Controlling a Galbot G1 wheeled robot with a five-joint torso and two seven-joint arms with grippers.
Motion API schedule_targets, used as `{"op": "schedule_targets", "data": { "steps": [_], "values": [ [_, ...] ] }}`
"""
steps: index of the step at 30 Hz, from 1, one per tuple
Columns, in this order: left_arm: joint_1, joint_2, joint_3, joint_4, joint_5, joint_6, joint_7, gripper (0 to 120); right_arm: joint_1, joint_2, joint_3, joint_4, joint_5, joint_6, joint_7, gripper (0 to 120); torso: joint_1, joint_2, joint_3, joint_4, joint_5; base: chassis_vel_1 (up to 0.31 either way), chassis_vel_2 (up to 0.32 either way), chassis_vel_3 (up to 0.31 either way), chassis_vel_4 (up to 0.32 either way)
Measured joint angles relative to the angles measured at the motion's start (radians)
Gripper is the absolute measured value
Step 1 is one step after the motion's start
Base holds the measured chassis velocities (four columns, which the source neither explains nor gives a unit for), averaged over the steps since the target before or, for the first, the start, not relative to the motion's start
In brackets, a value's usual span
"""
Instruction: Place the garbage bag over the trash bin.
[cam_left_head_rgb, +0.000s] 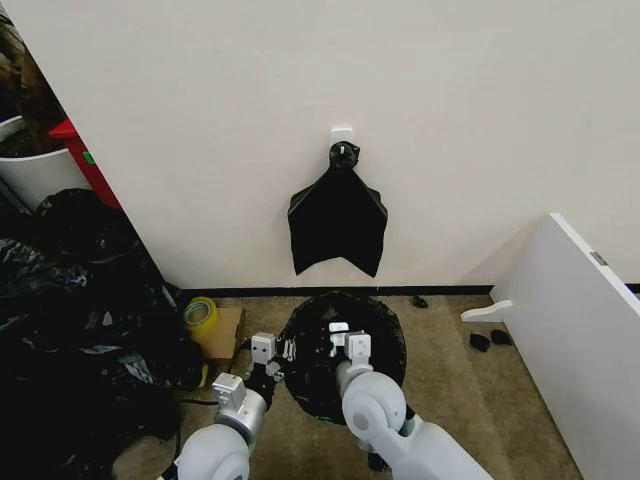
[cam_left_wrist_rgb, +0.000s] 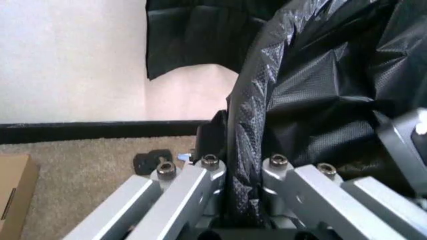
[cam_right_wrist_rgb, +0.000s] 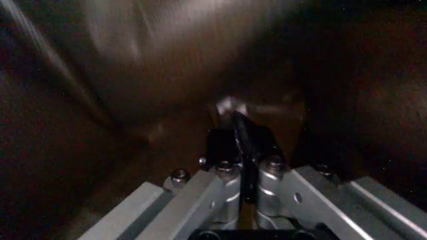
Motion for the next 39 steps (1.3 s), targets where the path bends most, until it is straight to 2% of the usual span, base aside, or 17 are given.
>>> {"op": "schedule_targets", "data": {
  "steps": [6, 13, 17, 18, 20, 24, 27, 31, 34, 39],
  "values": [
    [0.001, 0.011, 0.008, -0.001, 0.003, -0.012, 0.014, 3, -0.005, 0.008, 0.006, -0.023, 0.003, -0.022, 0.035, 0, 0.000, 0.000, 0.000, 0.0000, 0.0001, 0.000, 0.000, 0.000, 0.000],
    [0.008, 0.016, 0.026, -0.016, 0.018, -0.015, 0.021, 3, -0.001, 0.018, 0.004, -0.091, -0.085, -0.037, 0.039, 0, 0.000, 0.000, 0.000, 0.0001, 0.0001, 0.000, 0.000, 0.000, 0.000],
    [0.012, 0.016, 0.028, -0.016, 0.032, -0.018, 0.022, 3, -0.006, 0.010, 0.009, -0.124, -0.194, -0.022, 0.009, 0, 0.000, 0.000, 0.000, 0.0002, 0.0000, 0.000, 0.000, 0.000, 0.000],
    [0.014, 0.016, 0.029, -0.016, 0.034, -0.019, 0.022, 3, -0.012, 0.003, 0.009, -0.137, -0.269, 0.007, -0.028, 0, 0.000, 0.000, 0.000, 0.0001, 0.0001, 0.000, 0.000, 0.000, 0.000],
    [0.016, 0.016, 0.030, -0.017, 0.034, -0.019, 0.023, 3, -0.016, 0.000, 0.009, -0.144, -0.305, 0.033, -0.056, 0, 0.000, 0.000, 0.000, 0.0000, 0.0000, 0.000, 0.000, 0.000, 0.000],
    [0.017, 0.013, 0.035, -0.019, 0.034, -0.019, 0.025, 3, -0.015, 0.017, 0.012, -0.144, -0.240, 0.070, -0.075, 0, 0.000, 0.000, 0.000, 0.0001, 0.0000, 0.000, 0.000, 0.000, 0.000],
    [0.021, 0.012, 0.038, -0.025, 0.031, -0.019, 0.029, 3, -0.006, 0.038, 0.022, -0.143, -0.153, 0.136, -0.118, 0, 0.000, 0.000, 0.000, 0.0002, 0.0000, 0.000, 0.000, 0.000, 0.000],
    [0.026, 0.015, 0.037, -0.027, 0.029, -0.019, 0.032, 3, -0.005, 0.036, 0.029, -0.124, -0.113, 0.173, -0.169, 0, 0.000, 0.000, 0.000, 0.0003, 0.0000, 0.000, 0.000, 0.000, 0.000],
    [0.027, 0.017, 0.035, -0.029, 0.024, -0.019, 0.032, 3, -0.008, 0.025, 0.026, -0.109, -0.112, 0.163, -0.169, 0, 0.000, 0.000, 0.000, 0.0002, 0.0000, 0.000, 0.000, 0.000, 0.000],
    [0.028, 0.017, 0.035, -0.037, 0.018, -0.018, 0.031, 3, -0.015, 0.010, 0.024, -0.127, -0.159, 0.068, -0.092, 0, 0.000, 0.000, 0.000, 0.0001, 0.0000, 0.000, 0.000, 0.000, 0.000]
  ]
}}
